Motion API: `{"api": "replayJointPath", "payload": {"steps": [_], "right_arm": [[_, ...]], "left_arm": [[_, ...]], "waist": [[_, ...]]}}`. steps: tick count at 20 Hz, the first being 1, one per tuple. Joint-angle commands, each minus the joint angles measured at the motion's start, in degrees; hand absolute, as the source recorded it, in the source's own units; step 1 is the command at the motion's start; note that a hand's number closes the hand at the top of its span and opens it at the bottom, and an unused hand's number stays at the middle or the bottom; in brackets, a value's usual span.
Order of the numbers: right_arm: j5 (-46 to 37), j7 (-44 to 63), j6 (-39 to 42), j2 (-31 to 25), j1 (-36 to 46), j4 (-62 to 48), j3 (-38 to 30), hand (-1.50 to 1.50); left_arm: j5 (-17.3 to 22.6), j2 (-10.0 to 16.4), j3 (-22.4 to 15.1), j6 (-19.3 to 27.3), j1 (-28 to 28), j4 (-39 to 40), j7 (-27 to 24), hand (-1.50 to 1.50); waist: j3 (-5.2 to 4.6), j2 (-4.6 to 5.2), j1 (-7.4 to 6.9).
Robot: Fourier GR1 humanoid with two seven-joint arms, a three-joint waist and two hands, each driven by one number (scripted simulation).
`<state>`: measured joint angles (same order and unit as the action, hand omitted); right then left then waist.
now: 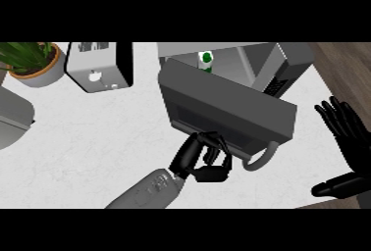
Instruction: Pick up the milk, place it into the microwave and close the microwave
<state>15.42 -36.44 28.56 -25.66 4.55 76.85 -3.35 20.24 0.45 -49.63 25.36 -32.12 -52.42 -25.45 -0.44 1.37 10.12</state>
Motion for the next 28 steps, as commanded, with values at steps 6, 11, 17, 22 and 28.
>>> {"api": "replayJointPath", "payload": {"steps": [6,11,17,22,28], "right_arm": [[4.56,3.38,5.13,-5.11,1.86,5.73,-0.54,-1.5],[5.82,4.99,4.75,-6.6,2.93,7.22,-1.31,-1.5],[5.3,5.77,3.32,-9.46,7.1,8.97,-3.25,-1.5],[-3.21,3.58,-2.18,-15.23,11.2,11.07,-7.09,1.5],[-5.1,3.02,-3.68,-15.73,12.96,10.51,-7.42,1.5]], "left_arm": [[10.1,-0.43,1.14,10.97,-5.43,-0.57,-3.24,1.5],[14.89,-0.45,3.87,15.13,-10.94,2.3,-1.82,1.5],[19.61,-0.45,4.3,18.15,-15.41,5.12,-0.24,-1.5],[23.08,-0.45,6.69,21.06,-16.58,4.5,-1.46,-1.5],[26.88,-0.45,7.12,22.22,-17.13,4.33,-3.71,-1.5]], "waist": [[-0.03,0.42,2.84],[0.12,0.99,4.54],[0.17,1.75,6.14],[0.06,2.25,6.48],[0.15,3.18,5.79]]}}
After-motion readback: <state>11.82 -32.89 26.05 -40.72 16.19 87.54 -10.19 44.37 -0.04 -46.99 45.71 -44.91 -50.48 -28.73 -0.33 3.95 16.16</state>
